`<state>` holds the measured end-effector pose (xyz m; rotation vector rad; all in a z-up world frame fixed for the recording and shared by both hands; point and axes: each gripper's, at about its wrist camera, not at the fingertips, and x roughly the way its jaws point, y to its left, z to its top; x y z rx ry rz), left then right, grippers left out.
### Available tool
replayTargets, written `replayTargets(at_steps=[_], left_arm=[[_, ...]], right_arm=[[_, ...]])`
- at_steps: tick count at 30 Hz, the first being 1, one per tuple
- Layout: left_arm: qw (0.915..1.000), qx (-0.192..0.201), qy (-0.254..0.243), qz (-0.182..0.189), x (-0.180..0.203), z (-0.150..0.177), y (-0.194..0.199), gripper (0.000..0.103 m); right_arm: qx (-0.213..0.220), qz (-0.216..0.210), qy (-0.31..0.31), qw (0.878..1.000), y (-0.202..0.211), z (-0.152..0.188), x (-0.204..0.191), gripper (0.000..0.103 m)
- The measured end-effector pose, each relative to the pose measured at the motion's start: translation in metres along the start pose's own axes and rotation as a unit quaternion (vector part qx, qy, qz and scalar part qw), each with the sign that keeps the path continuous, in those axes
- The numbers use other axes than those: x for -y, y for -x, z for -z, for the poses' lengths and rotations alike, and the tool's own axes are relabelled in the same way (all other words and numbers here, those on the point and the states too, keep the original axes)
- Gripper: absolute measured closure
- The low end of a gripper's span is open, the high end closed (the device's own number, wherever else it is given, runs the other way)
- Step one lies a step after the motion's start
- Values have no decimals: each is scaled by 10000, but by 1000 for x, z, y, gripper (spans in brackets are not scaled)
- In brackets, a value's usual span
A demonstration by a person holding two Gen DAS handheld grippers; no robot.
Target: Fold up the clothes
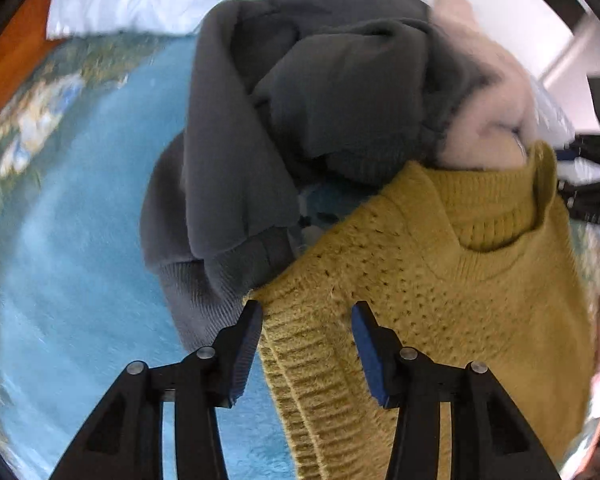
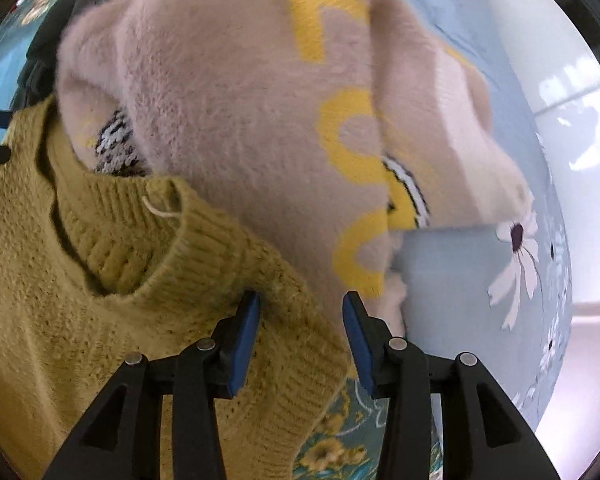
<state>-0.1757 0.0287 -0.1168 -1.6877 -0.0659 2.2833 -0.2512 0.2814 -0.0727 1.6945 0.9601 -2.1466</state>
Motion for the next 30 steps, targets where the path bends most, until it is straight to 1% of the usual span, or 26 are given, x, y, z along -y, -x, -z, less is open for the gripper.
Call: replayTargets(at_steps=[2,3,4,5,6,7,8,9,12,15,18,22,25,26,29,30], left_arm=[[9998,42,133,110,-2,2,0,55],[9997,34,194,175,-2,4,0,55],[9994,17,244,234,-3,5,0,57],[9993,-10,274,268,-2,8,0,68],[9994,-40,270,216,0,10,-1,75],[9996,-29,234,147,3,13,1,87],[9998,-1,187,84,6,15,2,92],[9999,57,141,38,10,18,6,94],[9995,289,80,-36,19,25,26,95],[9987,510,53,-69,26,32,50,95],[9972,739,17,-120,38,42,75,95],[9946,1006,-74,-250,58,64,111,95],[9919,1229,-80,-323,67,78,136,95],[9909,1311,-56,-311,69,82,146,95],[9877,1548,70,-230,82,112,172,95],[9868,1606,104,-200,86,120,178,95]], right_arm=[[16,-44,14,10000,-2,1,0,60],[29,-97,-2,9999,-2,2,0,66],[32,-138,-3,9999,-2,4,-1,70],[9,-150,36,9999,-2,5,-3,71],[-14,-161,75,9998,-2,7,-6,75],[-37,-172,113,9998,-2,9,-8,81],[-56,-172,130,9998,-1,11,-10,84],[-67,-145,94,9998,1,14,-10,92],[-76,-64,-31,9999,7,22,-12,95],[134,11,-302,9995,26,36,-11,96],[349,79,-586,9976,49,57,-9,96],[574,125,-947,9938,79,89,-8,96],[825,124,-1279,9883,106,119,-9,96],[914,105,-1393,9860,115,130,-9,96],[1203,103,-1675,9784,145,166,-16,96],[1269,111,-1733,9766,152,173,-22,96]])
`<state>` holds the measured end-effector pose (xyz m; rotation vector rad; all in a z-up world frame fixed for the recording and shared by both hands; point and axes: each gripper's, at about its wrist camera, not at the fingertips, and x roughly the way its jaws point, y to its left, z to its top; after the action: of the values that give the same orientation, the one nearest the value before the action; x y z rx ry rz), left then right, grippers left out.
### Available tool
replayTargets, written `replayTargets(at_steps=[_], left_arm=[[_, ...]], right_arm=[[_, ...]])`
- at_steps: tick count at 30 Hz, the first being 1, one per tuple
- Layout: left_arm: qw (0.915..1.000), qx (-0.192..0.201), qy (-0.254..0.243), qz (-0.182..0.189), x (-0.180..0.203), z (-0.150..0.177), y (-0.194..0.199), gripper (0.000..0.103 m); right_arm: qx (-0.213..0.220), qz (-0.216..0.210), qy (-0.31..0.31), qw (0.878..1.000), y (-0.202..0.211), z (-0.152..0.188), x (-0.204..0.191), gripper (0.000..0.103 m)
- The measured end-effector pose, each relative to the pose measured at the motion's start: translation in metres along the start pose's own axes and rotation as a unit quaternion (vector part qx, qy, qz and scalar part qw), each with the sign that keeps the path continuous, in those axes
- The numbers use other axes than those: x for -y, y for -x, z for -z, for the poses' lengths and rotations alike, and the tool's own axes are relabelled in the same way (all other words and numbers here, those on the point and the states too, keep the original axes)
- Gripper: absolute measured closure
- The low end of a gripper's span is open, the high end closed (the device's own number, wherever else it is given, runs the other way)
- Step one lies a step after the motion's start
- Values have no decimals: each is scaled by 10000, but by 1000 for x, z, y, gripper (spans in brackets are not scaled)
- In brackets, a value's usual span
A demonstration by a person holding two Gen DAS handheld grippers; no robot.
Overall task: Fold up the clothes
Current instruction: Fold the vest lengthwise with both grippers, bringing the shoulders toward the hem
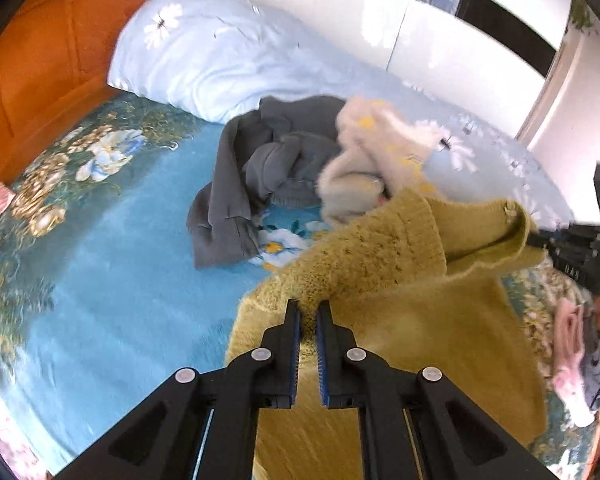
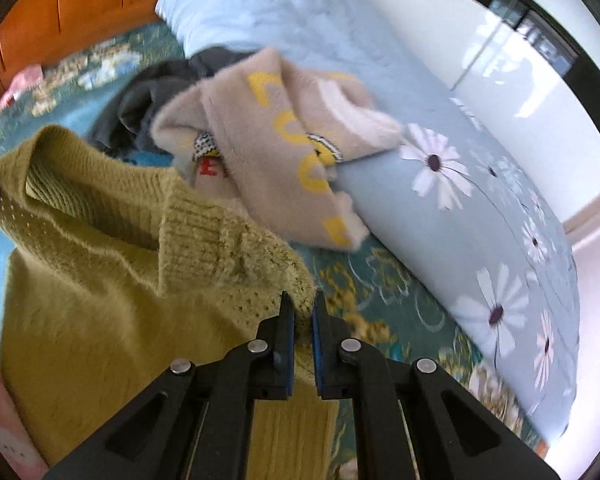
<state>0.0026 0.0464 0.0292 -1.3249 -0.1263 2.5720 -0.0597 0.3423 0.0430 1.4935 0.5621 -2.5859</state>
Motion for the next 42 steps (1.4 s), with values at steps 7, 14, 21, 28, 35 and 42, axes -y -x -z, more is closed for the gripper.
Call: replayTargets(at_steps=[7,14,21,28,35,42], left_arm=[[9999,168,-26,-17,40,41,62,95],[9962,-840,201,-146,59,94,60,93],[9839,-1462,1000,-228,36,126,60,89],[9373,-2011,2808,472,-1,164,34,87],[8979,-2162,3819,336,-4,187,12,67],[8457,-2521,4645,738,9,218,-24,66]], right_arm=[[331,-8,-475,9983,55,73,-3,96],[366,-167,-681,9969,78,147,-4,96],[-355,-483,-524,9968,44,214,-23,96],[-607,-615,-483,9951,47,239,-25,91],[-591,-1080,-1372,9829,55,234,-3,89],[-911,-1716,-2605,9457,42,259,13,82]])
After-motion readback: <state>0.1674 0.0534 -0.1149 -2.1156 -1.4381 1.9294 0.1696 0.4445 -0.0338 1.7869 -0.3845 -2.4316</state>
